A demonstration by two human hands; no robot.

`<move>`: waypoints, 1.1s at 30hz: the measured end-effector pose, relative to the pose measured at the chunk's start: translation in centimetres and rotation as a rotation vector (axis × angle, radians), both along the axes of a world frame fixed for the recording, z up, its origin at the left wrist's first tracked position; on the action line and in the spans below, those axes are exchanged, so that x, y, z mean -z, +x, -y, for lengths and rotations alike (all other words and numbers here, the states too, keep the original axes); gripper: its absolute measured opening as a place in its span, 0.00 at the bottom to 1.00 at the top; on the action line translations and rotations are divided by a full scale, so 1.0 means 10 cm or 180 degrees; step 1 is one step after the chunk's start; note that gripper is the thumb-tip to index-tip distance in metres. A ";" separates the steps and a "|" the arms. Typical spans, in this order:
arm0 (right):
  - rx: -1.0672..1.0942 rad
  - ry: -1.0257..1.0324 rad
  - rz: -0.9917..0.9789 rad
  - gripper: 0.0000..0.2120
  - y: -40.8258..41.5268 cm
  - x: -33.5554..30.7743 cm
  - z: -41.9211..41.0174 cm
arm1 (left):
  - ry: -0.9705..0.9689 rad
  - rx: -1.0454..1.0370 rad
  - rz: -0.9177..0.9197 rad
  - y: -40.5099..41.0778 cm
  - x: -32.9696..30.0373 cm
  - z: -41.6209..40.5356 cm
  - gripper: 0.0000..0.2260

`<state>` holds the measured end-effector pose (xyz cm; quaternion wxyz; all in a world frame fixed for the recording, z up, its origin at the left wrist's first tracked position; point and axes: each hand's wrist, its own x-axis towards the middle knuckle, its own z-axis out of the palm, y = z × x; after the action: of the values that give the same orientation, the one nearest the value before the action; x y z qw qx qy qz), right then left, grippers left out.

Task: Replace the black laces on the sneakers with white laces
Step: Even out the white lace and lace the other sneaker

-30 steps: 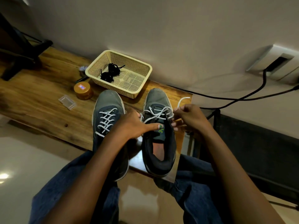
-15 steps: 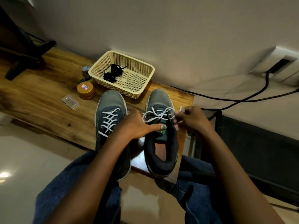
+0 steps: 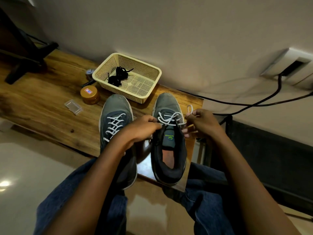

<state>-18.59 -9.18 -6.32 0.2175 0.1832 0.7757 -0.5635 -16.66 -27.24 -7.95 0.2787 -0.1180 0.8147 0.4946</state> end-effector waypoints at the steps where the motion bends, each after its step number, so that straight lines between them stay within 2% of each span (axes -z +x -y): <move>1: -0.0155 0.0099 0.0011 0.08 0.02 0.00 0.00 | -0.0036 -0.0057 -0.0069 -0.01 0.02 0.00 0.13; 3: -0.0336 0.0205 0.0030 0.09 0.04 0.00 -0.01 | -0.0244 -0.0146 -0.0296 -0.01 0.06 -0.02 0.10; 6: -0.0248 0.0190 0.0044 0.05 0.02 0.02 -0.01 | -0.0681 -0.0212 -0.0705 0.01 0.08 -0.07 0.04; 11: 0.0105 0.0024 0.0238 0.07 -0.02 0.06 -0.02 | -0.0853 -0.0327 -0.0789 -0.03 0.00 -0.08 0.07; 15: 0.0045 -0.0011 0.0235 0.05 -0.01 0.03 -0.03 | -0.0859 -0.0276 -0.0763 -0.05 -0.01 -0.05 0.08; 18: 0.0239 -0.0322 0.0033 0.05 -0.02 -0.04 -0.04 | -0.0769 -0.0333 -0.0782 -0.05 0.01 -0.06 0.04; 22: 0.1078 -0.1284 -0.0259 0.07 -0.11 -0.18 -0.14 | -0.0966 -0.0530 -0.1220 -0.02 -0.02 -0.04 0.09; 25: 0.1605 -0.2099 -0.0771 0.12 -0.17 -0.28 -0.22 | -0.0860 -0.0494 -0.1208 0.03 -0.07 -0.03 0.13; 26: 0.1755 -0.2175 -0.1061 0.13 -0.19 -0.30 -0.25 | -0.0818 -0.0449 -0.1169 0.04 -0.08 -0.03 0.13; 29: 0.1840 -0.1731 -0.1905 0.13 -0.18 -0.34 -0.31 | -0.0672 -0.0268 -0.0994 0.05 -0.06 -0.03 0.14; 33: 0.1339 -0.1381 -0.1993 0.11 -0.13 -0.35 -0.32 | -0.0538 0.0082 -0.0590 0.07 -0.01 -0.02 0.16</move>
<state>-19.86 -5.94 -2.83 -0.1143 0.1076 0.6136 -0.7739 -15.95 -27.08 -7.86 0.1977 -0.0844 0.8772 0.4293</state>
